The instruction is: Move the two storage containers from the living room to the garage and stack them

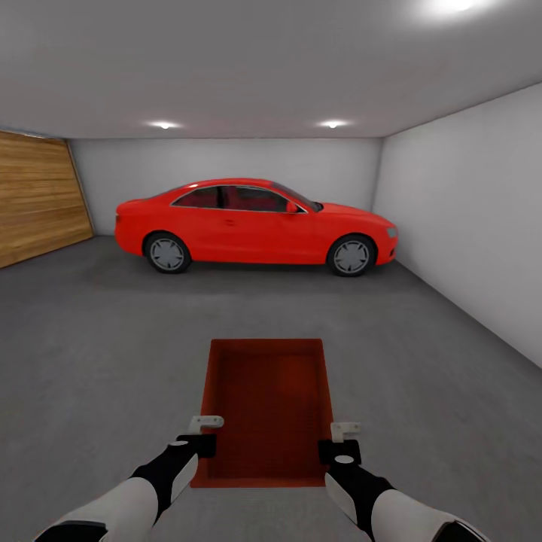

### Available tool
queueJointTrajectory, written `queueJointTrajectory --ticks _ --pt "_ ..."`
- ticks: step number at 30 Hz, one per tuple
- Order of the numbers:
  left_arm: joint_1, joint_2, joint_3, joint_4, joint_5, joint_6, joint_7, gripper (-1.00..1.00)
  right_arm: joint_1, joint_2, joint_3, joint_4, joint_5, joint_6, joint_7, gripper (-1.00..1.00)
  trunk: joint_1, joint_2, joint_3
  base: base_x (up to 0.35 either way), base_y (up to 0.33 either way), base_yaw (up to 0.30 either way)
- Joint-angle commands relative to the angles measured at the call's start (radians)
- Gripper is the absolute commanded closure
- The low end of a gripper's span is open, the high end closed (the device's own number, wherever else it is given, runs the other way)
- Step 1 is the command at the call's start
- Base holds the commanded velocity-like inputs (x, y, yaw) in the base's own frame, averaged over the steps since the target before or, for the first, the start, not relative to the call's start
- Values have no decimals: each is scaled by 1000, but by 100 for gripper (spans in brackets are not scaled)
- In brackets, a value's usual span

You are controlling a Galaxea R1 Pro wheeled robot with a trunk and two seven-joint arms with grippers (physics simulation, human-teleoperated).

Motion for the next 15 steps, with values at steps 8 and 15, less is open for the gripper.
queueJointTrajectory --ticks 8,15 --pt "-1 21 34 -1 -6 7 10 100 -2 -2 -16 0 8 -8 -6 100 1 -2 -2 322 0 0" --pt "-1 21 34 -1 -6 7 10 100 -1 -2 -16 0 8 -8 -6 100 1 -2 -2 322 0 0"
